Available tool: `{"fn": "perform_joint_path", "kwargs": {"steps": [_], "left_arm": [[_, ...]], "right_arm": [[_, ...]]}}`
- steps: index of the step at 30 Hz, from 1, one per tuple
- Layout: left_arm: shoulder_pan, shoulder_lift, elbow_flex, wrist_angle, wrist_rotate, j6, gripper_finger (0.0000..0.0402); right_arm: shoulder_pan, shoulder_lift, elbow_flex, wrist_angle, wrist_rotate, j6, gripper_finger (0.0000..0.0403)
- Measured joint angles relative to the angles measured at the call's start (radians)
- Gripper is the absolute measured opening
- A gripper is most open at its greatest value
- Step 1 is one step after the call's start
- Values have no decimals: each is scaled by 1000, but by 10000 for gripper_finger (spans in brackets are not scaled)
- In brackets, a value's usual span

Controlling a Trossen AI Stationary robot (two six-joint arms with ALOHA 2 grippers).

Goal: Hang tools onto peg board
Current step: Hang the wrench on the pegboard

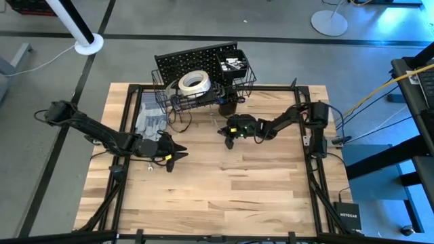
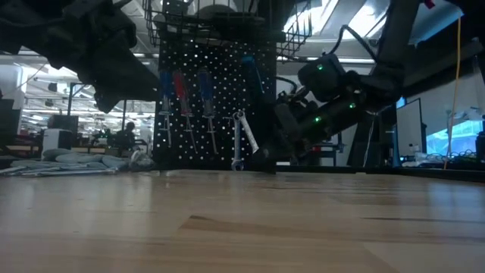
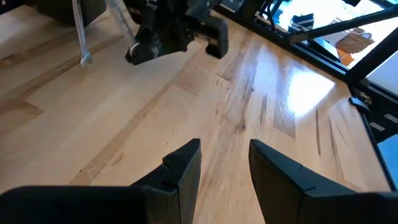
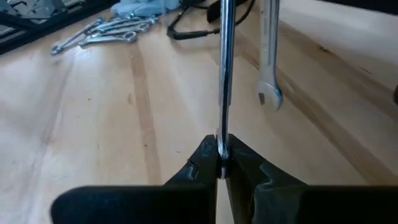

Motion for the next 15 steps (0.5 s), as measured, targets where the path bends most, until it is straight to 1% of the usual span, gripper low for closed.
{"fn": "perform_joint_path", "kwargs": {"steps": [6,11,15], "left_arm": [[0,0,0,2,0,-3,127],[0,0,0,0,0,-27,127],[0,0,0,-2,0,-26,127]], "right_arm": [[-3,58,63,-1,-16,3,17],[7,50,64,-11,-71,-13,16],[12,27,65,-11,-60,-14,16]]}}
